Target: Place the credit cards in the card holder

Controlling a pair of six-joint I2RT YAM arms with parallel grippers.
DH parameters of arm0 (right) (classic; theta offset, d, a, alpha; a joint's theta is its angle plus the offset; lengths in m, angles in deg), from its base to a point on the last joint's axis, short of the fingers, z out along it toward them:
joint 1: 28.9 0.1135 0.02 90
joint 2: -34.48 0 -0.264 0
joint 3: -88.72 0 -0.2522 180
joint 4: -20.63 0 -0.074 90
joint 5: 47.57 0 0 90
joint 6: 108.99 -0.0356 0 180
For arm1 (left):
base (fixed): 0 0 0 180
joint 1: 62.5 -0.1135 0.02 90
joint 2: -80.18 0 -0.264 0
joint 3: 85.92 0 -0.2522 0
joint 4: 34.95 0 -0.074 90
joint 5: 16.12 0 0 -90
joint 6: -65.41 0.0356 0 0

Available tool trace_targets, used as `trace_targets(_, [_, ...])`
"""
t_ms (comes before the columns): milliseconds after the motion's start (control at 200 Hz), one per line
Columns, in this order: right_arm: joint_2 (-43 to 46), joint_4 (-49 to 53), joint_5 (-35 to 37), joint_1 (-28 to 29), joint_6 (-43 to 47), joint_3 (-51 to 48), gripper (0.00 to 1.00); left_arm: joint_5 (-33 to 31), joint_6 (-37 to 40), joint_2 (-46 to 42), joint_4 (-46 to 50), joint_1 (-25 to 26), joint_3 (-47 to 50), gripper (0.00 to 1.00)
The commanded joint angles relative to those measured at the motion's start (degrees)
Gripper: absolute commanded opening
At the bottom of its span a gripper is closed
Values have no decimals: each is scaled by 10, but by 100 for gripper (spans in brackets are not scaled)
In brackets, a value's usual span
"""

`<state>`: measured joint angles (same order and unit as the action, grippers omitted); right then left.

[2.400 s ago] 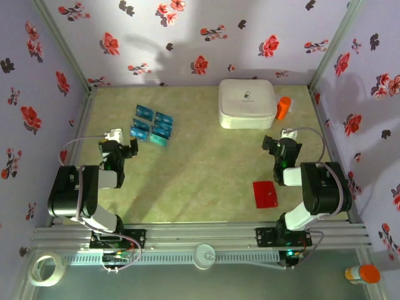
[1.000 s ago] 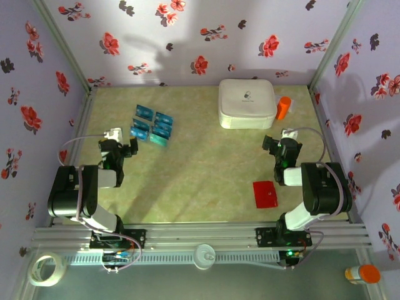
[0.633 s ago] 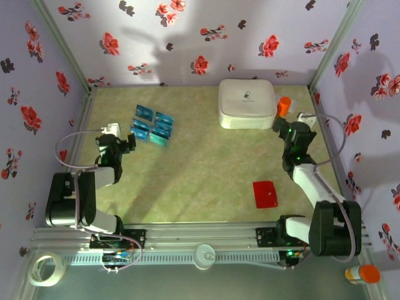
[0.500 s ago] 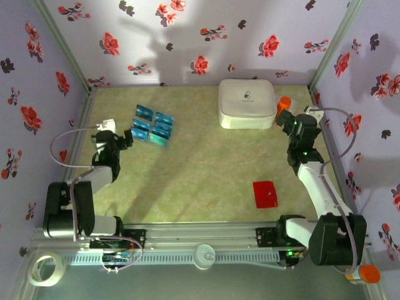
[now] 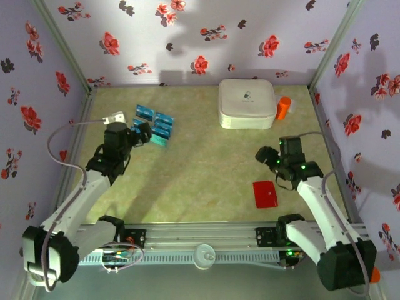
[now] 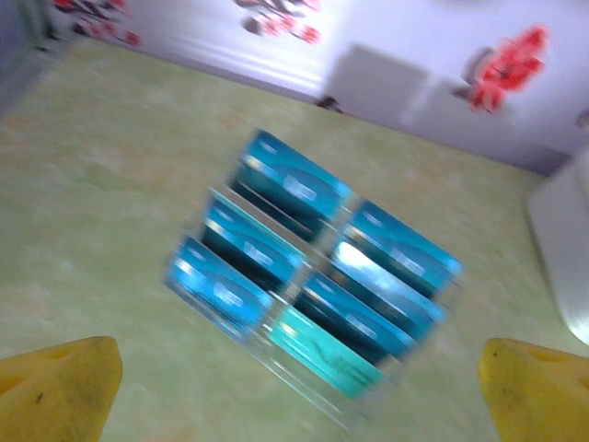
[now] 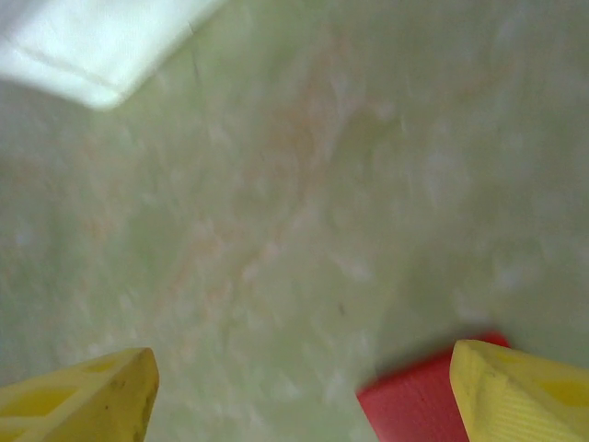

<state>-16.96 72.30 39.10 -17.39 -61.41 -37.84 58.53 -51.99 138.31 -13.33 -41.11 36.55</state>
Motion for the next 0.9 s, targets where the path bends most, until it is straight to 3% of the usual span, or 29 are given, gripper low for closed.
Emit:
trace_targets(0, [26,117,50,32,-73,-24,84,-30,-45,1,59,49,-6,100])
trace_targets(290, [31,168,73,48,-162,-80,88,-33,-34,70,38,137,-27,100])
trace_targets(560, [-2,121,46,79,-213,-121,90,-21,-2,92,32,146,-52,100])
trace_targets(895, [-43,30,17,119,-230,-111,89,-2,-23,87,6,146,-12,100])
